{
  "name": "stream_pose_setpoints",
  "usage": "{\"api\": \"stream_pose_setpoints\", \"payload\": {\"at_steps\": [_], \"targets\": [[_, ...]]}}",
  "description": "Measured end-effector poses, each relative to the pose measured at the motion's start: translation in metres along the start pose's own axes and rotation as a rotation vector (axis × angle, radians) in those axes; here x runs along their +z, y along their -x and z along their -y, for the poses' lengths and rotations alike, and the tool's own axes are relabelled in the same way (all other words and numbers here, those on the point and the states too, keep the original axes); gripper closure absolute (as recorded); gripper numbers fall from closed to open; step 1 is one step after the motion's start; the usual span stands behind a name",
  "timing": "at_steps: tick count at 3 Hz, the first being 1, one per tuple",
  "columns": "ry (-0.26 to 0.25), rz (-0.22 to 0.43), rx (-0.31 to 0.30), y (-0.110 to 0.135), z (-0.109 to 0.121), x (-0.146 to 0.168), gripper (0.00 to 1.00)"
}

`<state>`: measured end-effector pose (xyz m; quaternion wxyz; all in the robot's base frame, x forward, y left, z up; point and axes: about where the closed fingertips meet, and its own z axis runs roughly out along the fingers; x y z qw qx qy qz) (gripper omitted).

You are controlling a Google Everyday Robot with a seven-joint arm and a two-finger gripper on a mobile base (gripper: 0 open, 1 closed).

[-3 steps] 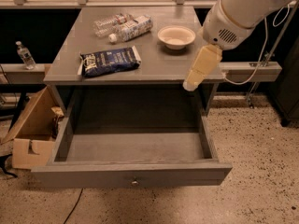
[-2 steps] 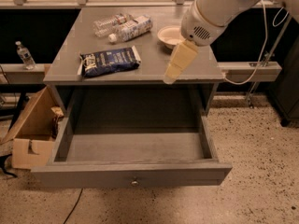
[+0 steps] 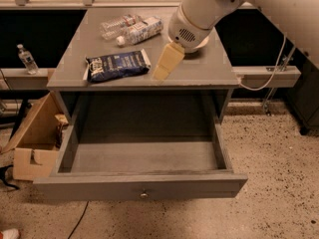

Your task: Place blue chip bag into top drawer

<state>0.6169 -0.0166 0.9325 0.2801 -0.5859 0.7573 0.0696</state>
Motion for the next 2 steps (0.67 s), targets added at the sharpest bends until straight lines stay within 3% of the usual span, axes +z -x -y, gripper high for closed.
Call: {"api": "stream_pose_setpoints", "payload": {"at_steps": [2], "targets": [[0.03, 0.003, -0.046, 0.043, 0.023, 0.054, 0.0]]}}
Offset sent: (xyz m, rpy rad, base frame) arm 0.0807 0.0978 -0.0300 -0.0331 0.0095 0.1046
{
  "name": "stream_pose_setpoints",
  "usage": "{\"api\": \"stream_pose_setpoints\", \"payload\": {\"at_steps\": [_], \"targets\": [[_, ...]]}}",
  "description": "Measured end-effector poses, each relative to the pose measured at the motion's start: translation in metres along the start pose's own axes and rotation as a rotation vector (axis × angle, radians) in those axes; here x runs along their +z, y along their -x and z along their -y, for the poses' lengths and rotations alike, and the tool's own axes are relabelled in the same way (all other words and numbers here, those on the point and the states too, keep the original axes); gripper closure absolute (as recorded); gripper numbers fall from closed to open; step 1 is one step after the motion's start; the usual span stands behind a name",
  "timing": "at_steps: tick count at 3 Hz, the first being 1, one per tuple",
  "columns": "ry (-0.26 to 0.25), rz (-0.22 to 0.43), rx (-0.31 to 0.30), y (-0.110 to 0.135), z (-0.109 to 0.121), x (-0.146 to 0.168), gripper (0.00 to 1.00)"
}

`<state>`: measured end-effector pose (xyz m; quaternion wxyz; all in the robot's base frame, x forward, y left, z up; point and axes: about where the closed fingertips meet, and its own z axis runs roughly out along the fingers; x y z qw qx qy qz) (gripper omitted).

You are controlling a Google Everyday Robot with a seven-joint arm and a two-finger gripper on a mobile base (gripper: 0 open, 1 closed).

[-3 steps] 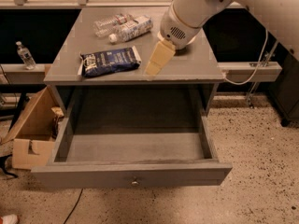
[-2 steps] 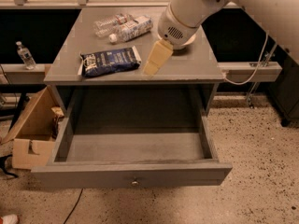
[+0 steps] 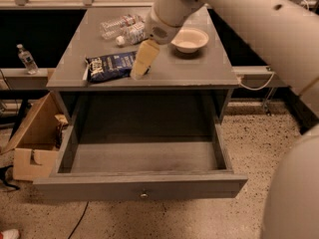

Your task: Place blue chip bag into top drawer

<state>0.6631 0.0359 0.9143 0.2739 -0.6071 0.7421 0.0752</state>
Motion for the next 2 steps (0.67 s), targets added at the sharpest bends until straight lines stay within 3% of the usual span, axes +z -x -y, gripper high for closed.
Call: {"api": "stream_pose_setpoints", "payload": {"at_steps": [2], "targets": [[0.01, -0.053, -0.004, 0.03, 0.018, 0.062, 0.0]]}}
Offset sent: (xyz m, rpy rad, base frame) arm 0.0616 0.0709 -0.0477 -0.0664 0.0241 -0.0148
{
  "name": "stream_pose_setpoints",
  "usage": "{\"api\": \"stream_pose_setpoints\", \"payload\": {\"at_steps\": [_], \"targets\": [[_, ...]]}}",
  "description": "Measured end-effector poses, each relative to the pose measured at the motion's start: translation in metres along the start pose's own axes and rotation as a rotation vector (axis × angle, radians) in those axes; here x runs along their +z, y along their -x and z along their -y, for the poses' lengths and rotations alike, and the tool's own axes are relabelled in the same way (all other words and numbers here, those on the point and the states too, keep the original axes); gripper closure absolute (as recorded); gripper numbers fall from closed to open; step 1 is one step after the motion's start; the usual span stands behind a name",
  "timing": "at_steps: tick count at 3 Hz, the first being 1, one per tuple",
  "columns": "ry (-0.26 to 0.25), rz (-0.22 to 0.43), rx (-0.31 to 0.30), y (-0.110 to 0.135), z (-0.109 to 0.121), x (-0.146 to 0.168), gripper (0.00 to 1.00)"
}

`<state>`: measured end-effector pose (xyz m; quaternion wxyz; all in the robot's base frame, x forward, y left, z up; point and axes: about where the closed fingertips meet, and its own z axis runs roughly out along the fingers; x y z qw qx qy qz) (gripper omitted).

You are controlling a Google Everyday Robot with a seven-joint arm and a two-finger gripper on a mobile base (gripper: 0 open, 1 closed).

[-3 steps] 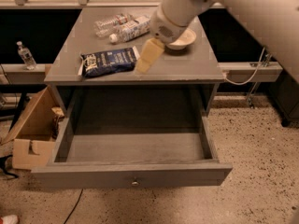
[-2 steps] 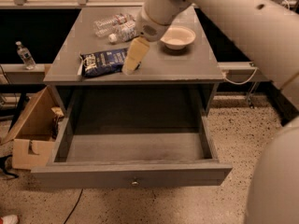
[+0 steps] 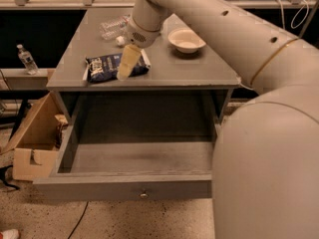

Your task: Place blue chip bag into top drawer

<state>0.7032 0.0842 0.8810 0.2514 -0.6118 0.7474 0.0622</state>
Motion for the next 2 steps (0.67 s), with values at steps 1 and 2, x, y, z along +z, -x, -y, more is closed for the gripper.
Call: {"api": "stream_pose_setpoints", "payload": {"at_steps": [1, 2], "targets": [[0.011, -0.016, 0.015, 0.005, 0.006, 0.025, 0.0], [0.028, -0.027, 0.027, 0.005, 0.011, 0.041, 0.0]]}}
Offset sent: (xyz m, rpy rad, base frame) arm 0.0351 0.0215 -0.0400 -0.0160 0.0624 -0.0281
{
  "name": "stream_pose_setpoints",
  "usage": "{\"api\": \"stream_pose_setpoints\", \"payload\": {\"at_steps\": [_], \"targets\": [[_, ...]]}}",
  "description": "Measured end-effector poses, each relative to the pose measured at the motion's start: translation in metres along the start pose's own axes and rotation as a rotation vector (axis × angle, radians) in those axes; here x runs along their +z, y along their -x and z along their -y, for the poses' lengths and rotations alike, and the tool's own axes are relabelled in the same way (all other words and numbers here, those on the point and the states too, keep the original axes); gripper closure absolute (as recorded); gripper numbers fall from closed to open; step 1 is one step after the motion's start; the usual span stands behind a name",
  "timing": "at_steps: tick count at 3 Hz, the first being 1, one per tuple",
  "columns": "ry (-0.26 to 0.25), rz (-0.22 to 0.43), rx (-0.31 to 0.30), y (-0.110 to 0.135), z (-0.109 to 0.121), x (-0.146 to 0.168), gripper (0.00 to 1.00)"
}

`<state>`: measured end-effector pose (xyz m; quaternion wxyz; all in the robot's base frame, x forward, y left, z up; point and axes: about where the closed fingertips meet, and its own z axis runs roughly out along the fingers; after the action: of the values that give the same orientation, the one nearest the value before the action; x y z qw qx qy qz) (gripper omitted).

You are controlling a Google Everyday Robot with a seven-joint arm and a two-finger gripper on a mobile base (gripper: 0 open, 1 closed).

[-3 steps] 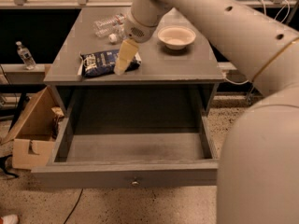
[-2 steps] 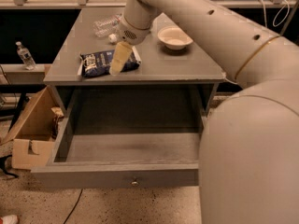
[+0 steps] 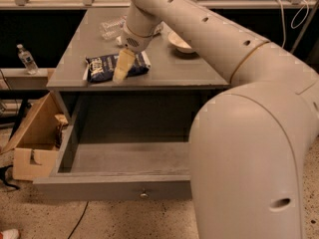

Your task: Place blue chip bag into top drawer

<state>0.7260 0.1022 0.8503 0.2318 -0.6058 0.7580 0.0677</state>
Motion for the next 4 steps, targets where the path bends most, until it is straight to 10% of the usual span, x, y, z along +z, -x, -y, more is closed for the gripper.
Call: {"api": "stream_pose_setpoints", "payload": {"at_steps": [1, 4], "targets": [[0.022, -0.005, 0.009, 0.0, 0.002, 0.012, 0.0], [0.052, -0.005, 0.023, 0.0, 0.004, 0.02, 0.74]]}}
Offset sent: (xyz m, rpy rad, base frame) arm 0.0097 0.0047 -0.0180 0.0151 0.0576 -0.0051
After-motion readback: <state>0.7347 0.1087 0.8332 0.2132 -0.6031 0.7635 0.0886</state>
